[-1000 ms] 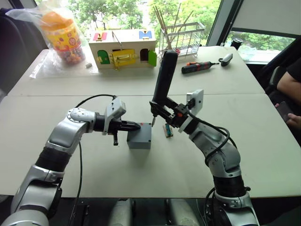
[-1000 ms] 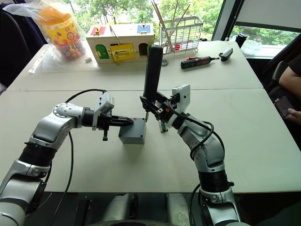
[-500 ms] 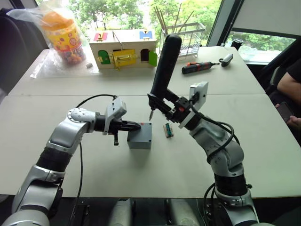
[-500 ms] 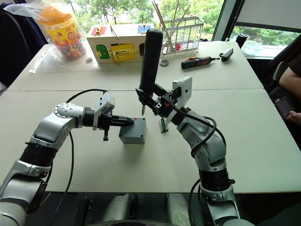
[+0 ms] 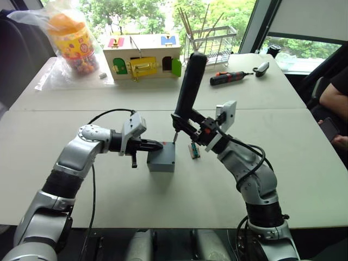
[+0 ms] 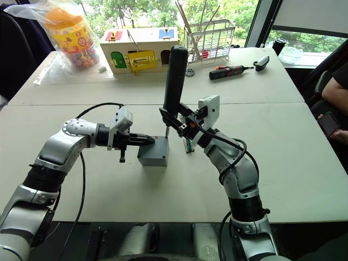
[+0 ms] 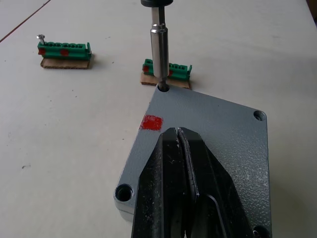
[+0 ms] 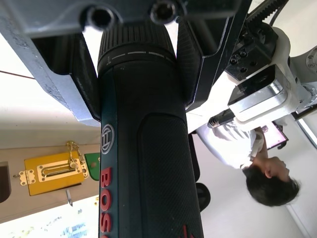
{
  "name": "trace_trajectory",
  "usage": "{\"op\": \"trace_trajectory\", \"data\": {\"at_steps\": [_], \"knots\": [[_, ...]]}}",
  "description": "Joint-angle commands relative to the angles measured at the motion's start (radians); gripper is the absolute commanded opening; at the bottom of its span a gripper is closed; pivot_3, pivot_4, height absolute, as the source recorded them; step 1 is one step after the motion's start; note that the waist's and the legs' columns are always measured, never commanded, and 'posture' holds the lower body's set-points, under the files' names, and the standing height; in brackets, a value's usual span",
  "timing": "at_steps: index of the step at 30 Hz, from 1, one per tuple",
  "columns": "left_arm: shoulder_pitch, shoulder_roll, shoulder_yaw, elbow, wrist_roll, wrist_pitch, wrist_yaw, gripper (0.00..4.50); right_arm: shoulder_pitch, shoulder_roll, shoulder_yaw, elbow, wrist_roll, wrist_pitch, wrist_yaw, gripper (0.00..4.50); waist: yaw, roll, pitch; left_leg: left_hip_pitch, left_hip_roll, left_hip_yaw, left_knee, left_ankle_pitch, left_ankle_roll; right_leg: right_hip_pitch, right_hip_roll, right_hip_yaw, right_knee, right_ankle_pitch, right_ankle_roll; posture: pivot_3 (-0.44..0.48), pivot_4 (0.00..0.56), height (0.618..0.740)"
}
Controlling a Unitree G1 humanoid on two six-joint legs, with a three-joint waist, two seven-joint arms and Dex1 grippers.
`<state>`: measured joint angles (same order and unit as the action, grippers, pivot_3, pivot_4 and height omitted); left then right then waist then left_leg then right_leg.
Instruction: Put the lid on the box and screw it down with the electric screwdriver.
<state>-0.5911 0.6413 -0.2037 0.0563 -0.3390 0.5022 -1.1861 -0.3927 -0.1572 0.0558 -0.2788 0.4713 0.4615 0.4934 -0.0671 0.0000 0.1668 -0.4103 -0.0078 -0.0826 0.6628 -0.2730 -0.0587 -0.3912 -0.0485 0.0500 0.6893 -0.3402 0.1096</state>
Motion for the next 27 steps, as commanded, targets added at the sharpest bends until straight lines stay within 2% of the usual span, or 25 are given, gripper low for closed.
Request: {"op": "trace_trajectory", "data": {"at_steps": [1, 7, 12, 18, 21, 24, 27], "knots": [[0.013, 0.004, -0.012, 0.0, 0.02, 0.016, 0.006, 0.0, 0.013, -0.004, 0.029, -0.024, -0.009, -0.027, 0.023, 1.77, 0.0, 0.0, 0.0, 0.0, 0.0, 0.0, 0.0, 0.0, 0.0, 0.0, 0.0, 0.0, 0.0, 0.0, 0.0, 0.0, 0.15, 0.74], [0.017, 0.003, -0.013, -0.009, 0.02, 0.024, 0.008, 0.0, 0.047, -0.055, 0.124, -0.015, -0.092, -0.059, 0.065, 1.77, -0.001, 0.0, -0.001, 0.002, 0.0, 0.0, 0.0, -0.003, 0.005, 0.002, 0.0, 0.0, 0.0, 0.0, 0.0, 0.0, 0.15, 0.74], [0.027, 0.003, -0.013, -0.031, 0.017, 0.035, 0.016, 0.0, 0.079, -0.03, 0.088, 0.056, -0.077, -0.077, 0.051, 1.77, 0.0, -0.002, -0.006, 0.003, 0.001, 0.0, -0.001, -0.004, 0.006, 0.003, 0.001, 0.0, 0.0, 0.0, 0.0, 0.0, 0.15, 0.74], [0.032, 0.001, -0.012, -0.047, 0.016, 0.048, 0.024, 0.0, 0.089, -0.037, 0.103, 0.091, -0.108, -0.101, 0.061, 1.77, 0.0, -0.001, -0.013, 0.005, 0.001, 0.0, -0.001, -0.004, 0.007, 0.005, 0.001, 0.0, 0.0, 0.0, 0.0, 0.0, 0.15, 0.74], [0.029, -0.002, -0.011, -0.044, 0.016, 0.051, 0.026, 0.0, 0.09, -0.04, 0.117, 0.11, -0.127, -0.112, 0.059, 1.77, 0.001, 0.0, -0.013, 0.01, 0.001, 0.0, -0.001, -0.005, 0.008, 0.011, 0.001, 0.0, -0.001, 0.0, 0.0, 0.0, 0.15, 0.74], [0.027, -0.003, -0.012, -0.039, 0.018, 0.05, 0.026, 0.0, 0.088, -0.038, 0.117, 0.116, -0.133, -0.115, 0.057, 1.77, 0.001, -0.001, -0.013, 0.024, 0.001, 0.0, -0.007, -0.006, 0.01, 0.024, 0.001, 0.0, -0.007, 0.0, 0.0, 0.0, 0.15, 0.74], [0.027, -0.004, -0.013, -0.036, 0.021, 0.049, 0.026, 0.0, 0.088, -0.039, 0.117, 0.119, -0.139, -0.117, 0.055, 1.77, 0.001, -0.001, -0.013, 0.024, 0.001, 0.0, -0.007, -0.006, 0.01, 0.024, 0.001, 0.0, -0.007, -0.001, 0.0, 0.0, 0.15, 0.74]]}}
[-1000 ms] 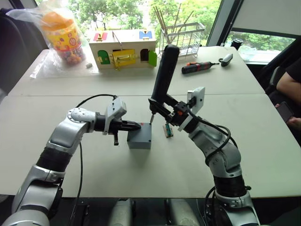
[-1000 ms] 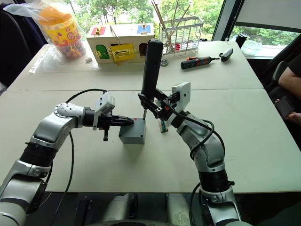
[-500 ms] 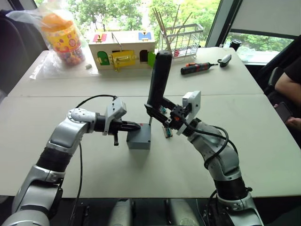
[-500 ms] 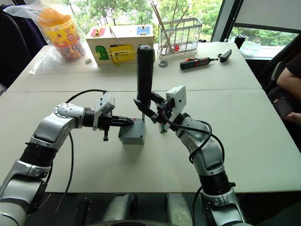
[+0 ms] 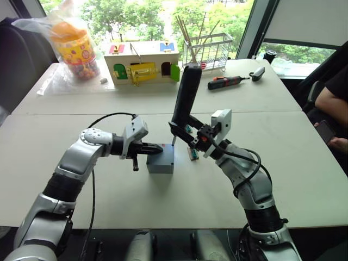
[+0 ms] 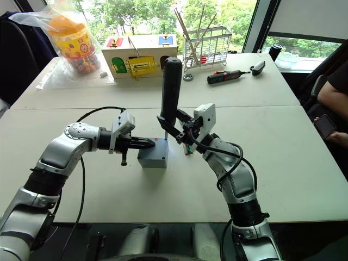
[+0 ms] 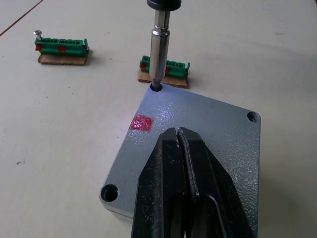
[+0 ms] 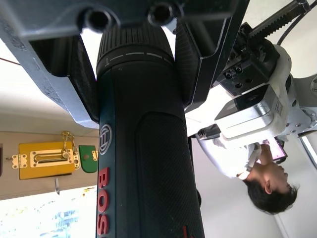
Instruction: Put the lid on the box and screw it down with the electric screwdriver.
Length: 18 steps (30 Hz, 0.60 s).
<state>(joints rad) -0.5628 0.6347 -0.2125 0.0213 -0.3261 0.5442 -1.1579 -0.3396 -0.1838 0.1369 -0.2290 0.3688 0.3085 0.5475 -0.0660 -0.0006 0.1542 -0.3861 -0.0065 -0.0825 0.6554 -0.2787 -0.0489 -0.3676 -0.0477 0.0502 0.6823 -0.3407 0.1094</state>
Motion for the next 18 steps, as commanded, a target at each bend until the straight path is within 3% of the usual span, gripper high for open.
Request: {"op": "trace_trajectory", "data": {"at_steps": [1, 18], "knots": [[-0.002, 0.002, -0.004, 0.0, 0.008, 0.006, -0.002, 0.0, 0.035, -0.014, 0.036, 0.071, -0.039, 0.035, 0.001, 1.77, 0.0, 0.0, 0.0, 0.0, 0.0, 0.0, 0.0, 0.0, 0.0, 0.0, 0.0, 0.0, 0.0, 0.0, 0.0, 0.0, 0.15, 0.74], [0.016, -0.004, -0.017, -0.017, 0.013, 0.002, -0.002, 0.0, 0.021, -0.043, 0.025, 0.033, -0.03, 0.049, 0.0, 1.77, 0.005, 0.0, 0.0, 0.001, 0.0, 0.0, -0.002, 0.0, 0.0, 0.0, 0.0, 0.0, -0.001, 0.0, 0.0, 0.0, 0.15, 0.74]]}}
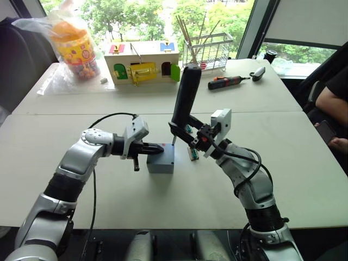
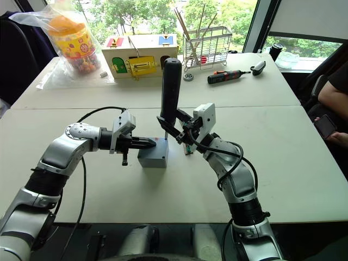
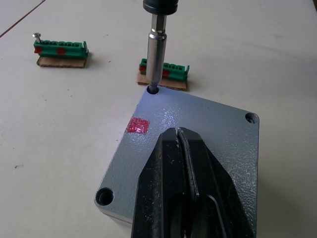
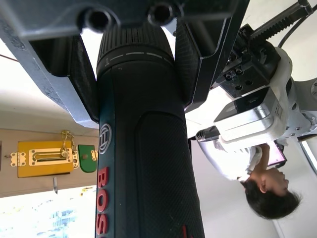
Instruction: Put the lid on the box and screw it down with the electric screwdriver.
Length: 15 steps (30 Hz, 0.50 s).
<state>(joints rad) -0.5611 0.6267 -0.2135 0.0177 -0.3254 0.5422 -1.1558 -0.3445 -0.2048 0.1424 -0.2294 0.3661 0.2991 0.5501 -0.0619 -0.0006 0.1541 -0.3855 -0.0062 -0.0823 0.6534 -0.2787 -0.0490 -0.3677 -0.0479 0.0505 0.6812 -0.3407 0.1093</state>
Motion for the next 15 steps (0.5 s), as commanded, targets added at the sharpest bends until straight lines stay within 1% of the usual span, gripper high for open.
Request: {"op": "trace_trajectory", "data": {"at_steps": [1, 4, 8, 10, 12, 14, 15], "knots": [[0.017, 0.004, -0.017, -0.013, 0.014, 0.002, -0.004, 0.0, 0.02, -0.026, 0.013, 0.022, -0.02, 0.067, -0.006, 1.77, 0.003, 0.0, 0.0, 0.0, 0.0, 0.0, 0.0, 0.0, 0.0, 0.0, 0.0, 0.0, 0.0, 0.0, 0.0, 0.0, 0.15, 0.74], [0.021, -0.001, -0.015, -0.008, 0.013, 0.001, -0.001, 0.0, -0.033, -0.036, -0.038, -0.047, 0.028, 0.119, -0.027, 1.77, 0.007, 0.0, 0.0, 0.0, 0.0, 0.0, 0.0, 0.0, 0.0, 0.0, 0.0, 0.0, 0.0, 0.0, 0.0, 0.0, 0.15, 0.74], [0.024, -0.003, -0.005, -0.005, 0.004, 0.004, 0.0, 0.0, -0.159, -0.064, -0.184, -0.192, 0.186, 0.225, -0.077, 1.77, 0.021, 0.001, 0.001, -0.004, 0.0, 0.0, 0.0, 0.0, 0.0, -0.004, 0.0, 0.0, 0.0, 0.0, 0.0, 0.0, 0.15, 0.74], [0.035, 0.0, -0.003, -0.009, -0.001, 0.002, -0.004, 0.0, -0.229, -0.087, -0.273, -0.233, 0.286, 0.31, -0.138, 1.77, 0.025, 0.001, 0.001, -0.007, 0.0, 0.0, 0.0, 0.001, -0.001, -0.006, -0.001, 0.0, 0.0, 0.0, 0.0, 0.0, 0.15, 0.74], [0.045, -0.005, 0.006, -0.016, -0.018, 0.009, -0.003, 0.0, -0.291, -0.115, -0.353, -0.247, 0.372, 0.402, -0.208, 1.77, 0.024, 0.001, 0.001, -0.007, -0.001, 0.0, -0.002, 0.001, -0.001, -0.007, -0.002, 0.0, -0.002, 0.0, 0.0, 0.0, 0.15, 0.74], [0.036, -0.042, 0.059, -0.03, -0.078, 0.043, 0.026, 0.0, -0.365, -0.169, -0.432, -0.223, 0.456, 0.543, -0.303, 1.77, 0.024, 0.001, 0.001, -0.007, -0.001, 0.0, -0.004, 0.0, -0.001, -0.007, -0.003, 0.0, -0.004, 0.0, 0.0, 0.0, 0.15, 0.74], [0.026, -0.067, 0.094, -0.036, -0.111, 0.059, 0.05, 0.0, -0.393, -0.206, -0.462, -0.204, 0.503, 0.61, -0.323, 1.77, 0.024, 0.001, 0.001, -0.007, -0.001, 0.0, -0.005, 0.001, -0.001, -0.006, -0.003, 0.0, -0.006, 0.0, 0.0, 0.0, 0.15, 0.74]]}}
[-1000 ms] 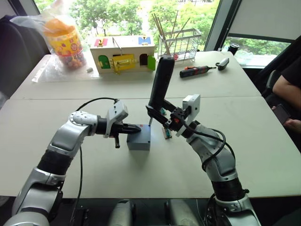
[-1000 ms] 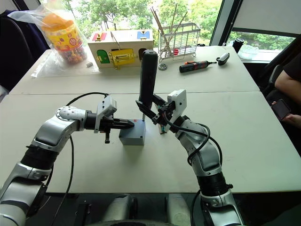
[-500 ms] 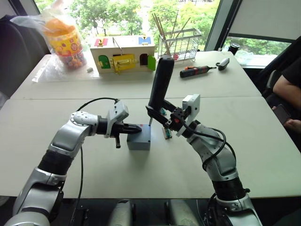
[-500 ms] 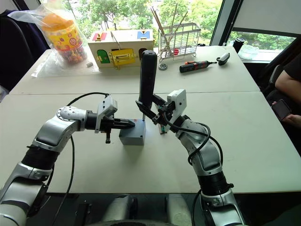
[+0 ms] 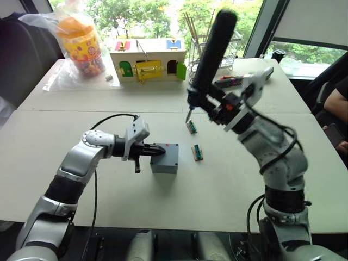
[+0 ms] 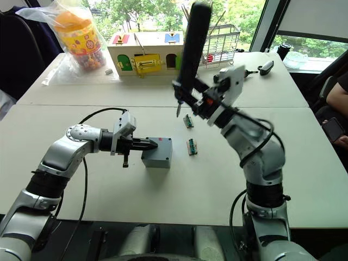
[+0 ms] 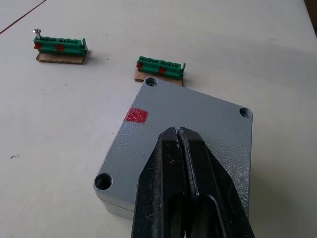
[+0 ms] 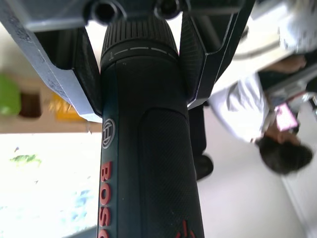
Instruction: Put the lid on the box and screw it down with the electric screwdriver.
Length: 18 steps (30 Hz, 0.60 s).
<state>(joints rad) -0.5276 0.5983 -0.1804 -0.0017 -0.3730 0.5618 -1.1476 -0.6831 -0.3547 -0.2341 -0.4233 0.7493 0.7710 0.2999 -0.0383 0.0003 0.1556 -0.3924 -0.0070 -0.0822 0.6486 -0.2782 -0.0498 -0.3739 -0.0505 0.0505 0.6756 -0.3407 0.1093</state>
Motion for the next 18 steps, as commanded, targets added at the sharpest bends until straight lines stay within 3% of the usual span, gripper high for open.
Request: {"op": "trace_trajectory", "data": {"at_steps": [1, 5, 8, 11, 18], "knots": [[-0.023, -0.064, 0.099, -0.022, -0.096, 0.054, 0.069, 0.0, -0.078, -0.101, -0.12, 0.02, 0.171, 0.225, -0.095, 1.77, 0.002, 0.0, 0.0, 0.0, 0.0, 0.0, 0.0, 0.0, 0.0, 0.0, 0.0, 0.0, -0.001, 0.0, 0.0, 0.0, 0.15, 0.74], [-0.05, -0.102, 0.153, -0.061, -0.134, 0.048, 0.108, 0.0, -0.105, -0.272, -0.166, 0.142, 0.2, 0.433, -0.137, 1.77, 0.002, -0.002, 0.002, -0.002, 0.0, 0.0, 0.0, 0.0, 0.0, 0.0, 0.0, 0.0, -0.003, 0.0, 0.0, 0.0, 0.15, 0.74], [-0.032, -0.044, 0.094, -0.118, -0.095, 0.023, 0.055, 0.0, -0.068, -0.436, -0.128, 0.248, 0.173, 0.65, -0.117, 1.77, 0.002, -0.001, 0.002, -0.004, 0.0, 0.001, -0.001, -0.001, 0.001, 0.0, 0.0, 0.0, -0.006, 0.0, 0.0, 0.0, 0.15, 0.74], [0.004, 0.019, 0.029, -0.151, -0.039, -0.023, 0.012, 0.0, -0.033, -0.501, -0.132, 0.363, 0.158, 0.813, -0.121, 1.77, -0.002, -0.001, 0.002, -0.006, 0.0, 0.002, -0.001, -0.003, 0.005, -0.001, 0.0, 0.0, -0.009, 0.0, 0.0, 0.0, 0.15, 0.74], [0.071, 0.086, 0.017, -0.213, -0.06, -0.021, -0.042, 0.0, 0.016, -0.649, 0.025, 0.595, 0.344, 0.843, -0.09, 1.77, -0.006, 0.001, 0.004, -0.017, 0.001, 0.006, 0.002, -0.002, 0.005, -0.015, 0.0, 0.002, -0.003, 0.0, 0.0, 0.0, 0.15, 0.74]]}}
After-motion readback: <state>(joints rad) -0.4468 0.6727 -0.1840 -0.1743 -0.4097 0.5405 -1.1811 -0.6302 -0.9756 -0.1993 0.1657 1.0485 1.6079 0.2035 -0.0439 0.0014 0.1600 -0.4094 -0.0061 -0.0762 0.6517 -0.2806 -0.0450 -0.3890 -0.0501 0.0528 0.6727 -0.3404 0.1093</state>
